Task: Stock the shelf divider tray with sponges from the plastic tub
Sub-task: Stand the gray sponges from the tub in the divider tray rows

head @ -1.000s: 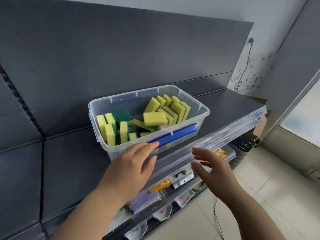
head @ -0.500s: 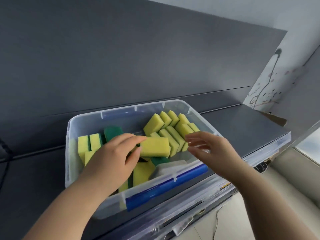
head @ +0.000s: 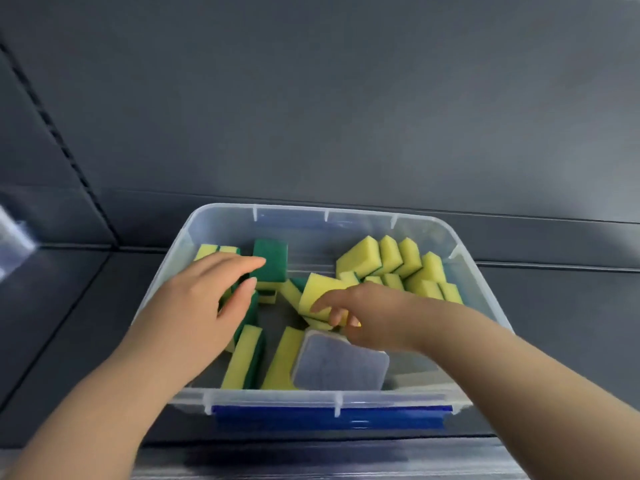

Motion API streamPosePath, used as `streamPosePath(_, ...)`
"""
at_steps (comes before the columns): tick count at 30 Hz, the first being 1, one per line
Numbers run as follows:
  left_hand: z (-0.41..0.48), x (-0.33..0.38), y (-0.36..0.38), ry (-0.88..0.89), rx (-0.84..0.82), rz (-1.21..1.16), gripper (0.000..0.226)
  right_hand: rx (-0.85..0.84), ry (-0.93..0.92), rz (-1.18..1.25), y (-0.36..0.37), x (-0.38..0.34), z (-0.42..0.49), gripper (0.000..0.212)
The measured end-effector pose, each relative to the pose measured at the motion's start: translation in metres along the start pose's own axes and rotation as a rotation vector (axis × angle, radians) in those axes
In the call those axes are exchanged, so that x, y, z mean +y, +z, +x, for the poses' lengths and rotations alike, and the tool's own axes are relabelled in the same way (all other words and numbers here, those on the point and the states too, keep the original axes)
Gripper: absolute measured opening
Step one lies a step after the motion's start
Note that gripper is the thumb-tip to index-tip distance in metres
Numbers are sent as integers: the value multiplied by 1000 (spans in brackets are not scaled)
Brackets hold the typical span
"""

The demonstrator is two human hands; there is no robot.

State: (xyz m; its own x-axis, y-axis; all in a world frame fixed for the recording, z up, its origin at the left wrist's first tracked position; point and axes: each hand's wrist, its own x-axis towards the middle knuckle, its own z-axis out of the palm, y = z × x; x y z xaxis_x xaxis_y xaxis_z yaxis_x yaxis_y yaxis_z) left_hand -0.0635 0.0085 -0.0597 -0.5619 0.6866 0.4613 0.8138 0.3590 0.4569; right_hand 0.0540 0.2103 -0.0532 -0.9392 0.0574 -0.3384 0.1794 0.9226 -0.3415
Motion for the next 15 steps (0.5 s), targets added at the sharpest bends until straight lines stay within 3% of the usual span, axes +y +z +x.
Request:
streamPosePath(3,-6,10,4,-56,18,35,24,28,-170,32,-3,5,-1,41)
streamPosePath(6,-13,22,10,-124,32,49,24,-108,-226,-66,7,7,-4,63)
streamPosePath(9,-20,33,17,-114,53,60,29,-27,-299,-273,19,9,-2,76)
streamPosePath(12,-25,38,23,-124,28,61,29,-11,-263,-264,19,11,-2,86)
streamPosePath(13,-25,38,25,-118,21,66,29,-23,-241,-254,18,13,-4,84)
streamPosePath(15,-24,38,27,-96,5,83,29,-68,-248,-249,16,16,-9,56)
